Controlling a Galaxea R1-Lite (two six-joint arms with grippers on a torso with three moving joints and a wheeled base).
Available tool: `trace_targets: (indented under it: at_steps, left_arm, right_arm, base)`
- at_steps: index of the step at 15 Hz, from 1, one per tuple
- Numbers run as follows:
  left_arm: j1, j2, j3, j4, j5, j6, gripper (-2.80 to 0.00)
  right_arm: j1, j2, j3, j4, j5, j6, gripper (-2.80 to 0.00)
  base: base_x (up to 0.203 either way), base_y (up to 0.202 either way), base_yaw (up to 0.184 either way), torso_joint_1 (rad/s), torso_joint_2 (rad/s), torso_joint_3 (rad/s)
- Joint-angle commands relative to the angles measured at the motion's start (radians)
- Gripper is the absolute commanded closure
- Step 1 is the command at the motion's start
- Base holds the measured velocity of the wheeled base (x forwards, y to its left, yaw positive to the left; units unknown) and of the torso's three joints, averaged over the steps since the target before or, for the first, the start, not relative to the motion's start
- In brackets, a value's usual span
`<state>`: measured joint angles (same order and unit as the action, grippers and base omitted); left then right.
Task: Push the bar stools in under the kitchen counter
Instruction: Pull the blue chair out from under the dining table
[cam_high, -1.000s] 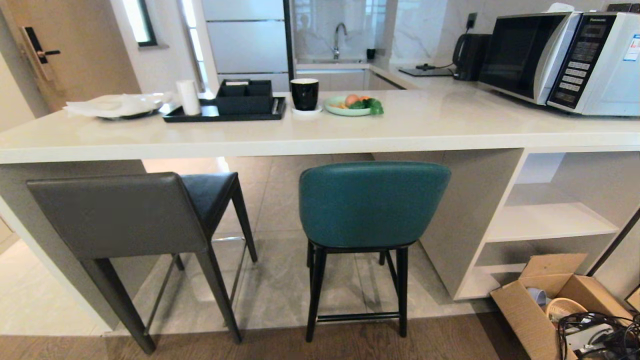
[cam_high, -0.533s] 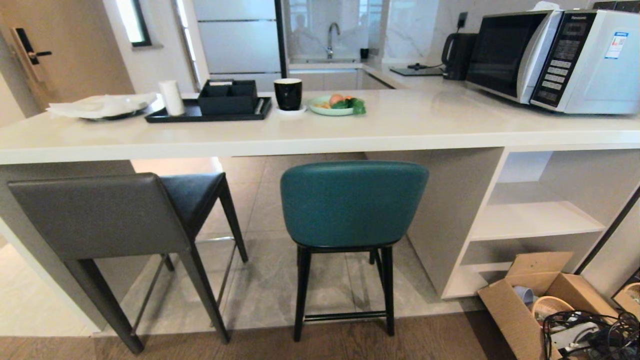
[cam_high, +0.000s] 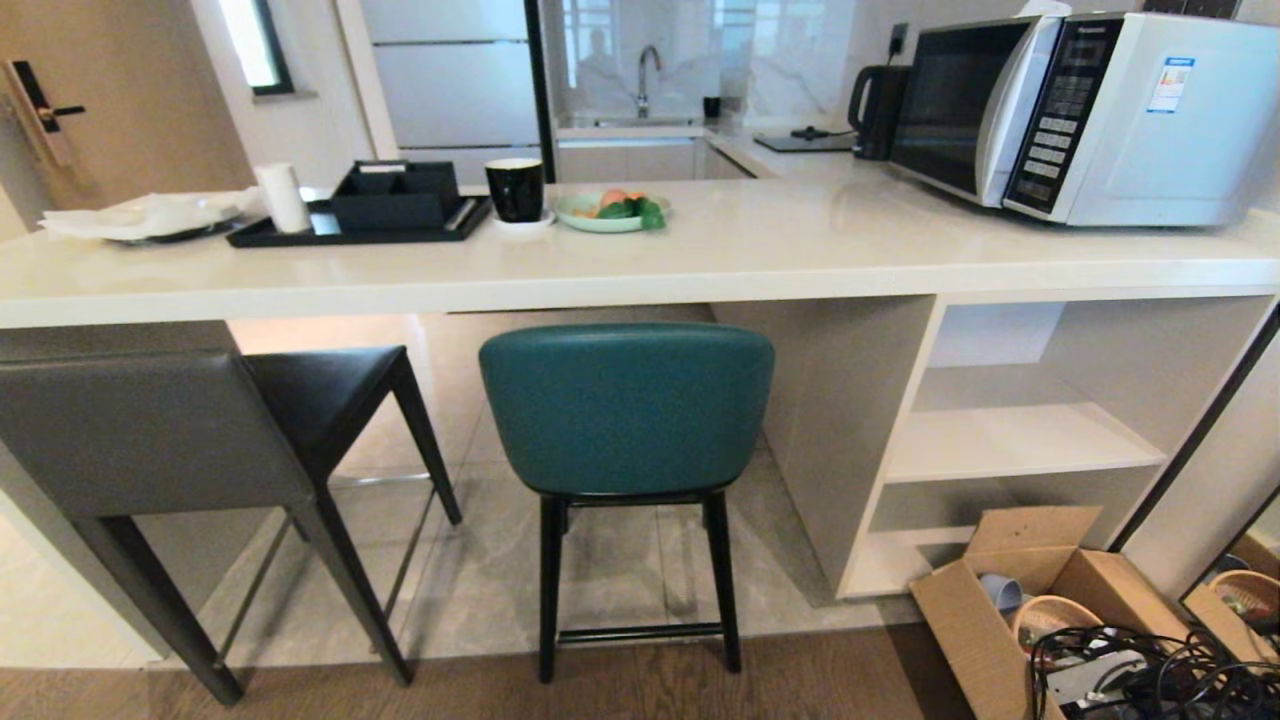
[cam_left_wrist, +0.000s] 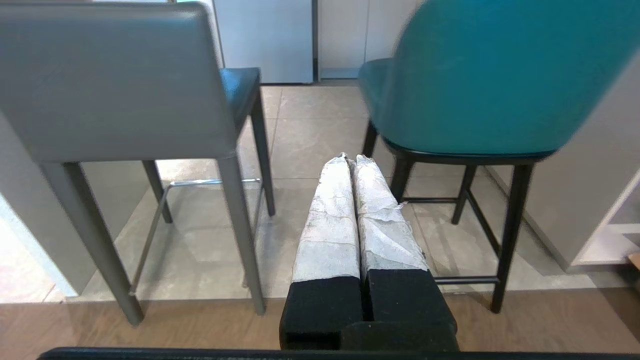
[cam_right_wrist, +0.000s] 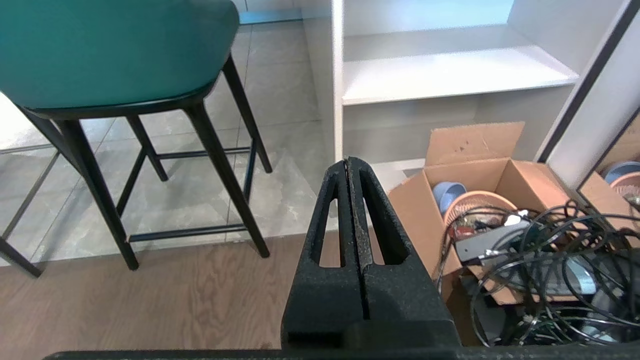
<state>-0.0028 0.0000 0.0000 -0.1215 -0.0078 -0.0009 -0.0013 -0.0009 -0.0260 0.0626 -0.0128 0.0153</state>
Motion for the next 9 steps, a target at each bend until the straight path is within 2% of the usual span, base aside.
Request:
trace_targets:
  at_steps: [1, 9]
  left_arm:
    - [-0.001, 0.002, 0.040, -0.001, 0.000, -0.001, 0.00]
    - [0.000, 0.002, 0.040, -0.001, 0.000, -0.001, 0.00]
  right_arm:
    - [0.000, 0.001, 0.000, 0.000, 0.000, 0.000, 0.00]
    - [0.000, 0.001, 0.000, 0.000, 0.000, 0.002, 0.00]
  base:
    - [0.000, -0.107, 0.002, 0.007, 0.00, -0.002]
    - [0.000, 0.000, 0.000, 0.000, 0.00, 0.000]
